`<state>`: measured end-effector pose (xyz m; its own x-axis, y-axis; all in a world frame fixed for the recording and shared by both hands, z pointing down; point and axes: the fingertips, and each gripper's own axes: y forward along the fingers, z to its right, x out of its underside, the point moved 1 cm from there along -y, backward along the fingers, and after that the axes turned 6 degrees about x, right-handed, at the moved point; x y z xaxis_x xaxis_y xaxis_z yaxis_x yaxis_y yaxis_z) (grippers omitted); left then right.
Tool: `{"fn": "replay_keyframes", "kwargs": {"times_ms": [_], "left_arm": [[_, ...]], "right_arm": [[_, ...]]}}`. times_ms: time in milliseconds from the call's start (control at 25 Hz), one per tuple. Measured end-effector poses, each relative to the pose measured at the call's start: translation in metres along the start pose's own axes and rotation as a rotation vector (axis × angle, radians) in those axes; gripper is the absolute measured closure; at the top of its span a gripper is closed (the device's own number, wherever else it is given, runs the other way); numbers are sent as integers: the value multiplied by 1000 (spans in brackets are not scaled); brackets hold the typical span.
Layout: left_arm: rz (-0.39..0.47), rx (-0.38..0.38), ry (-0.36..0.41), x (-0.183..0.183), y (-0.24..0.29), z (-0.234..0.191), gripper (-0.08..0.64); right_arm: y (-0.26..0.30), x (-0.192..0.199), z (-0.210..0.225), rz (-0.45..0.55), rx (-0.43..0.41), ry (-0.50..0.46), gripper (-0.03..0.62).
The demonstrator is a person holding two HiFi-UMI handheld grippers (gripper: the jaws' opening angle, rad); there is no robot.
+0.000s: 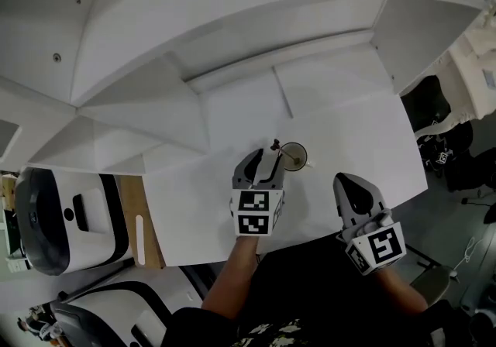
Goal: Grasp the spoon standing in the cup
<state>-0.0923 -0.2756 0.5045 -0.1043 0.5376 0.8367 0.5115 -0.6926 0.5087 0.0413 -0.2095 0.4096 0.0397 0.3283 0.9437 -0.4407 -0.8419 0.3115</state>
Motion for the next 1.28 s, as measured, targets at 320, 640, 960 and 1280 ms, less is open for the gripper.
{"fn": "replay_keyframes", "kwargs": {"times_ms": [320,640,960,1280], "left_arm": [[-111,50,-107,21,46,-14,376],[-125,52,38,15,51,-6,480],[43,103,-7,-28,0,10,514],[132,66,152,-51,-67,3,515]], "right_arm": [[-5,1,3,-20,46,-4,529],[-14,7,8,-28,85,4,529],[-17,-3,5,7,72,27,529],[-8,-3,-7,16,24,13,529]]}}
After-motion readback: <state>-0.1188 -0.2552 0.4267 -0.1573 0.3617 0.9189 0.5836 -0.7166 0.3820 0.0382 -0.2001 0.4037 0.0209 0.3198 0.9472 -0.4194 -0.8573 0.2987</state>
